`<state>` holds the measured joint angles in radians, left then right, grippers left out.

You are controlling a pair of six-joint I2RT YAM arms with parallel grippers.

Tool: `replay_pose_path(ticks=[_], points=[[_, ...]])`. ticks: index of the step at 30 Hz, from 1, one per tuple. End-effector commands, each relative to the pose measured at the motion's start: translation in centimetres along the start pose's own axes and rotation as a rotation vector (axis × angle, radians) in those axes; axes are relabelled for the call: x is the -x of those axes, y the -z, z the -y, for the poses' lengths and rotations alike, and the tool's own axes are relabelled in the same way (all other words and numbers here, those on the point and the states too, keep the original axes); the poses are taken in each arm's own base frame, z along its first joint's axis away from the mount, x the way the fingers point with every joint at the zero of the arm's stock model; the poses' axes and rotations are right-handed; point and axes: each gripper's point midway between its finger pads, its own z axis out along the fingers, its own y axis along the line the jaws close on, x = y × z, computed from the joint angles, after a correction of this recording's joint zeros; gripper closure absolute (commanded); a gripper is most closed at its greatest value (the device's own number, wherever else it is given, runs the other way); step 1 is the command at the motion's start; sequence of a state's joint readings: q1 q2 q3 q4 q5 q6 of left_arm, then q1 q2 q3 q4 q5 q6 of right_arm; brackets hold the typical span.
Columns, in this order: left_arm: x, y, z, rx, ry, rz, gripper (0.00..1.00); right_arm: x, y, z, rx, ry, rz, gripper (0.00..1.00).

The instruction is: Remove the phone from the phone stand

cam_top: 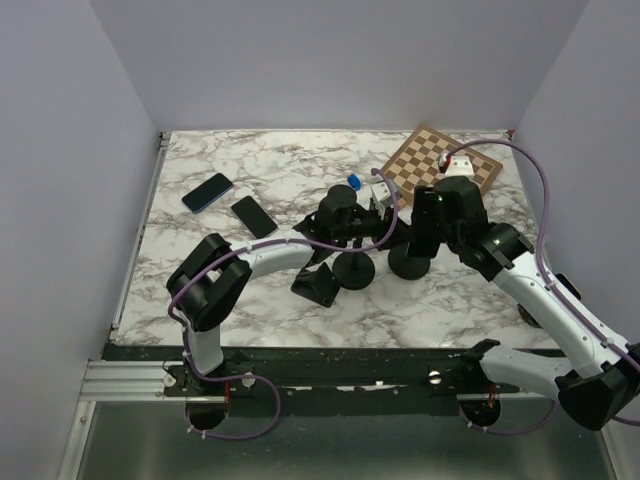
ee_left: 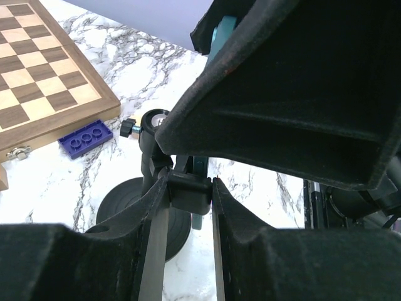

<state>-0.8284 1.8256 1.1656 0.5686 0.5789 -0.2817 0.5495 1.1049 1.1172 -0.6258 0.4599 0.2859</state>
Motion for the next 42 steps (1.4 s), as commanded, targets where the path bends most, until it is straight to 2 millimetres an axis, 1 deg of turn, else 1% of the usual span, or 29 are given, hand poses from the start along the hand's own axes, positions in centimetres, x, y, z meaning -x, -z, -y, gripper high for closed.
replay_pose_path(ticks=[1,3,4,9,15,20,23,26,29,33,37,39,40,42], points=[[-1.9,1.1,-0.9,0.009,0.016,-0.06,1.0,2.7,1.6,2.2,-0.061,0.012,0.148,0.99],[-1.8,1.5,-1.0,-0.012,0.022,-0.065,1.0,2.0,1.8,3.1,-0.09,0.038,0.155,0.99],[-1.9,1.7,-1.0,-0.022,0.024,-0.069,1.0,1.8,2.0,3.3,-0.087,0.036,0.161,0.99],[-2.6,2.0,-1.6,-0.036,0.039,-0.105,1.0,1.6,2.6,2.2,0.005,0.05,0.178,0.99],[-3.5,2.0,-1.9,-0.068,0.037,-0.13,1.0,1.7,3.1,-0.4,0.166,0.101,0.182,0.99],[-4.0,1.8,-2.4,-0.077,0.026,-0.151,1.0,1.5,3.9,-3.6,0.353,0.167,0.173,0.99],[-4.2,1.7,-2.6,-0.093,0.016,-0.167,1.0,1.7,4.3,-4.7,0.416,0.192,0.159,0.99],[-4.0,1.6,-3.0,-0.085,0.011,-0.161,1.0,1.2,4.5,-5.6,0.469,0.217,0.119,0.99],[-3.8,1.3,-3.5,-0.068,0.023,-0.149,1.0,1.3,5.0,-5.5,0.474,0.204,0.129,0.99],[-3.4,1.2,-4.4,-0.02,0.02,-0.14,1.0,1.2,6.2,-6.1,0.536,0.212,0.135,0.99],[-3.2,1.6,-6.8,0.113,0.033,-0.136,1.0,1.0,6.5,-6.1,0.547,0.202,0.129,0.99],[-2.8,2.3,-7.8,0.187,0.029,-0.115,1.0,1.0,6.1,-5.3,0.497,0.191,0.137,0.99],[-2.3,2.6,-7.9,0.204,0.018,-0.092,1.0,1.3,5.9,-4.3,0.44,0.18,0.15,0.99],[-2.1,3.1,-7.4,0.204,0.009,-0.06,1.0,1.8,5.6,-2.9,0.359,0.159,0.176,0.99]])
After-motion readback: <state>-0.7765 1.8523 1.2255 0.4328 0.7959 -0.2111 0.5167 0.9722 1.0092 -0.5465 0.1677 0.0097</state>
